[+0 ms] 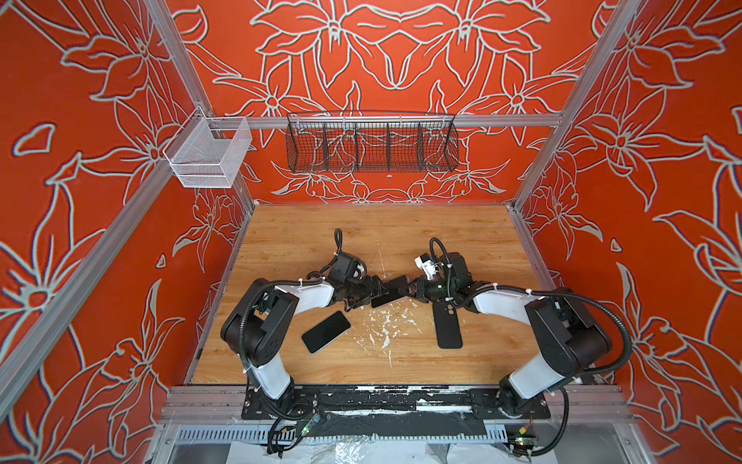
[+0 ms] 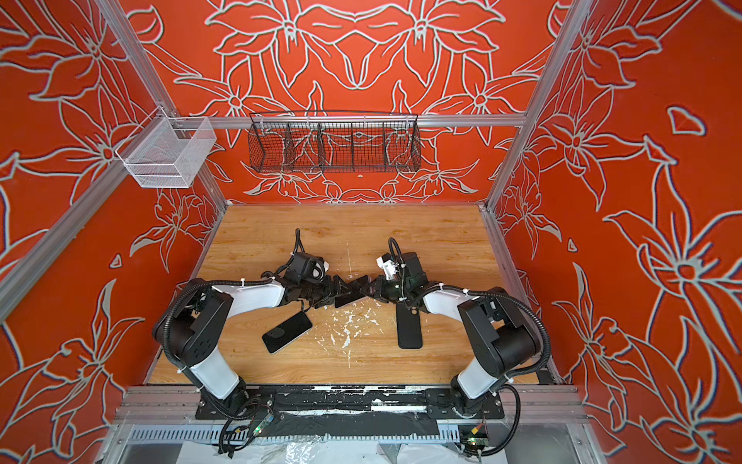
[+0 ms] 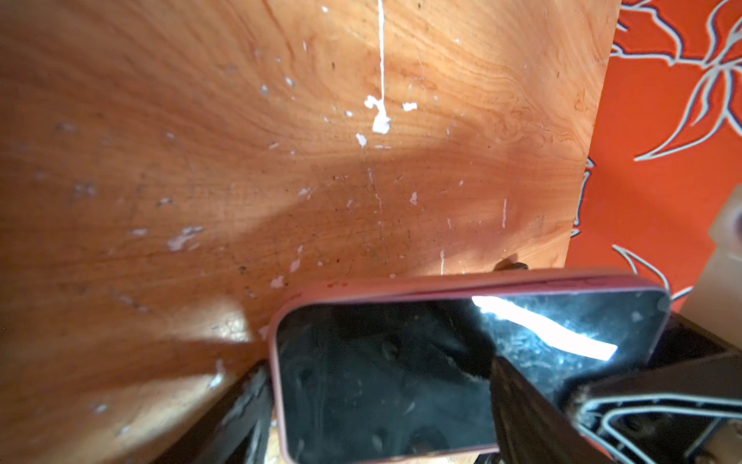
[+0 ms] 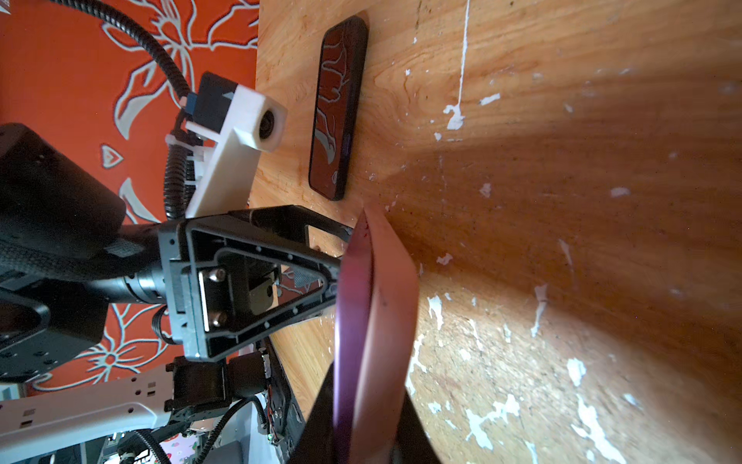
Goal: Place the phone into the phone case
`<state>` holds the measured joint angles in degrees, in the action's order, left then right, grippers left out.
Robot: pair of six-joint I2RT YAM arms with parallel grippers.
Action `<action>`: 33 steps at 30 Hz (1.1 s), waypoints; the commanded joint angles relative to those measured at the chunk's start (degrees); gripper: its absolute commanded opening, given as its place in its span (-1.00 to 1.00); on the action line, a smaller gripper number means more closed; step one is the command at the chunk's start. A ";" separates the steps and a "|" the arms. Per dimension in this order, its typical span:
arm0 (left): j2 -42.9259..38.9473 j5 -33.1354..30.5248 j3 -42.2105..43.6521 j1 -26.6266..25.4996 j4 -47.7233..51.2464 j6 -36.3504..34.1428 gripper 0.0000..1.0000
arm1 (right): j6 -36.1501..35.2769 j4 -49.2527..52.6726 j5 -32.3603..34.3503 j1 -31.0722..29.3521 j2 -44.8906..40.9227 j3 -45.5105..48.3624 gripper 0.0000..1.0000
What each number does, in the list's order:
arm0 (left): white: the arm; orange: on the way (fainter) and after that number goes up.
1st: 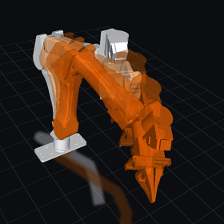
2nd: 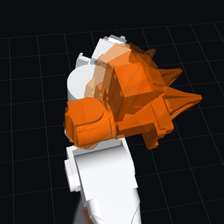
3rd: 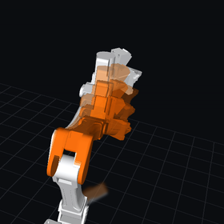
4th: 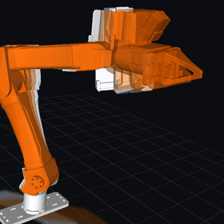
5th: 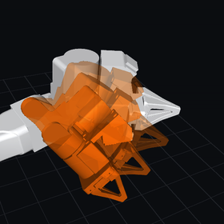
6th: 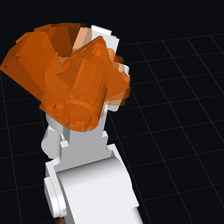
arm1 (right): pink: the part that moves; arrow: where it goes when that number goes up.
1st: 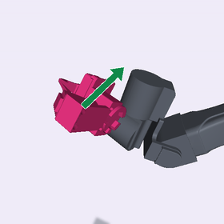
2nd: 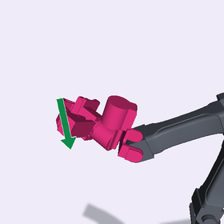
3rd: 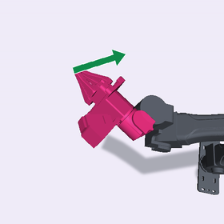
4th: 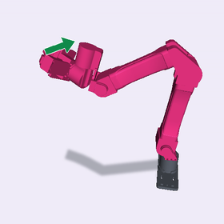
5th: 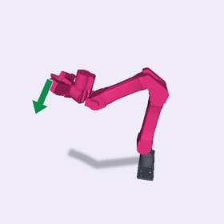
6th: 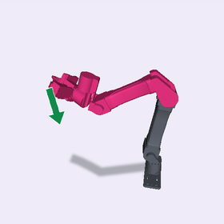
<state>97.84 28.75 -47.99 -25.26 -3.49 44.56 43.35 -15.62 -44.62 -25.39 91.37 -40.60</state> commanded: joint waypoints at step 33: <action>-16.20 21.01 8.05 7.33 -36.80 15.64 0.54 | 13.25 -11.23 -13.27 4.73 -18.20 -3.37 -1.00</action>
<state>80.05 44.80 -40.95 -18.06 -27.59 54.11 52.12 -18.96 -54.96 -20.71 74.54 -42.48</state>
